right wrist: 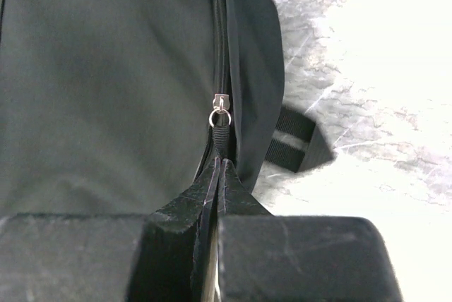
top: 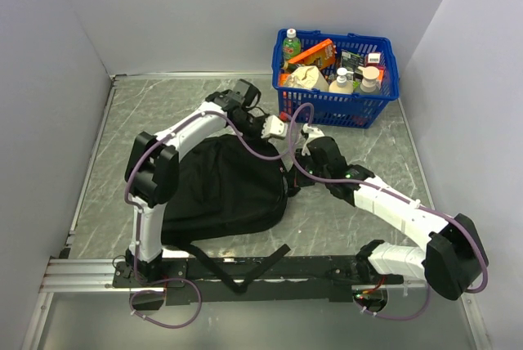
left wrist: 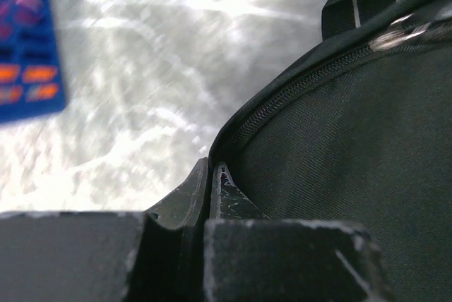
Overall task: Pack the student bag
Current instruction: Zip the student bag at the center of the board, then reset both arms
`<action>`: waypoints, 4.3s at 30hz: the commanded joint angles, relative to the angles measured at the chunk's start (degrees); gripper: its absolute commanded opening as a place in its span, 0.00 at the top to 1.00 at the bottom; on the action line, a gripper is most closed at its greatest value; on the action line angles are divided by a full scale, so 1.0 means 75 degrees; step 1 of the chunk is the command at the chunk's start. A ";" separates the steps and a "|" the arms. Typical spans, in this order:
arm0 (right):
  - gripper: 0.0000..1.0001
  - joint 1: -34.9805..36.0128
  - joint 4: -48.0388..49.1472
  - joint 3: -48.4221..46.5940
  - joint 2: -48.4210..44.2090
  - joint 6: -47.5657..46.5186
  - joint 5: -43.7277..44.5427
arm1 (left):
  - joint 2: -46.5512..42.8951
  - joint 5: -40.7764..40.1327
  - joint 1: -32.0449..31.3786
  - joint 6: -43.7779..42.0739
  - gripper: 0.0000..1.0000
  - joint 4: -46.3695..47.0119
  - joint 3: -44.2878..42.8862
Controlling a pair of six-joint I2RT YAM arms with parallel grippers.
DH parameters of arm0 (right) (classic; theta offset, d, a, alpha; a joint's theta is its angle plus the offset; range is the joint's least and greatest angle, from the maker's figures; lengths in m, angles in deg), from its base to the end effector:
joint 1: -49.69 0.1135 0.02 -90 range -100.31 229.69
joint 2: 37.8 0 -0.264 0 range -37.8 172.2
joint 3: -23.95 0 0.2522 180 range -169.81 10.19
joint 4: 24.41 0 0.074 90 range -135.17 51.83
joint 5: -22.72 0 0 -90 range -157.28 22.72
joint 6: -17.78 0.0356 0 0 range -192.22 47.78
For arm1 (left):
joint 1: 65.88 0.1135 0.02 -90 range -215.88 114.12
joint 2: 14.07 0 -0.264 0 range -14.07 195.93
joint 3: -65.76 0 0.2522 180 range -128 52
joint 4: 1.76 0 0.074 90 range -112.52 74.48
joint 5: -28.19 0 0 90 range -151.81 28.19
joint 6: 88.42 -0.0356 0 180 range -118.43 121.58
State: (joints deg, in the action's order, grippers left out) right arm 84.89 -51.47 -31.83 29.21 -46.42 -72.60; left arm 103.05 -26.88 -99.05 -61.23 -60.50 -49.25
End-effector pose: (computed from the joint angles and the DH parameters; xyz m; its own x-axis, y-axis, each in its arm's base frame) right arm 0.2025 0.1469 0.2396 -0.7315 0.0143 -0.6816 -0.3499 0.8502 0.3933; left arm 0.3594 -0.2592 0.2491 0.2726 0.6930 -0.6674 0.9619 -0.1812 0.2048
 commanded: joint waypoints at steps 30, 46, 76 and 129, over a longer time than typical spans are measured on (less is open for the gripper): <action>1.00 0.0508 -0.0524 -0.2671 0.2105 0.0098 -0.1236 | -0.2432 -0.1168 0.3309 0.1566 0.99 0.1767 0.3059; 1.00 0.0627 0.0039 -0.2671 0.2387 0.0684 -0.1060 | -0.1848 0.1647 0.2056 -0.1409 0.18 -0.0824 0.1009; 1.00 0.0463 0.0144 -0.2226 0.1871 0.0731 -0.1071 | -0.0147 0.1213 0.1328 -0.1193 0.99 -0.0066 0.0128; 0.04 -0.0733 0.0272 -0.5447 0.4775 -0.0335 -0.1668 | -0.3989 -0.0602 0.3423 0.4907 0.04 -0.0716 0.0832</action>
State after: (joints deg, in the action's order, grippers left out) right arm 79.64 -51.84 -66.91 57.97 -46.24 -81.71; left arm 78.59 -27.01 -79.53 -24.25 -55.51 -43.07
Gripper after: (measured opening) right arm 0.956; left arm 0.963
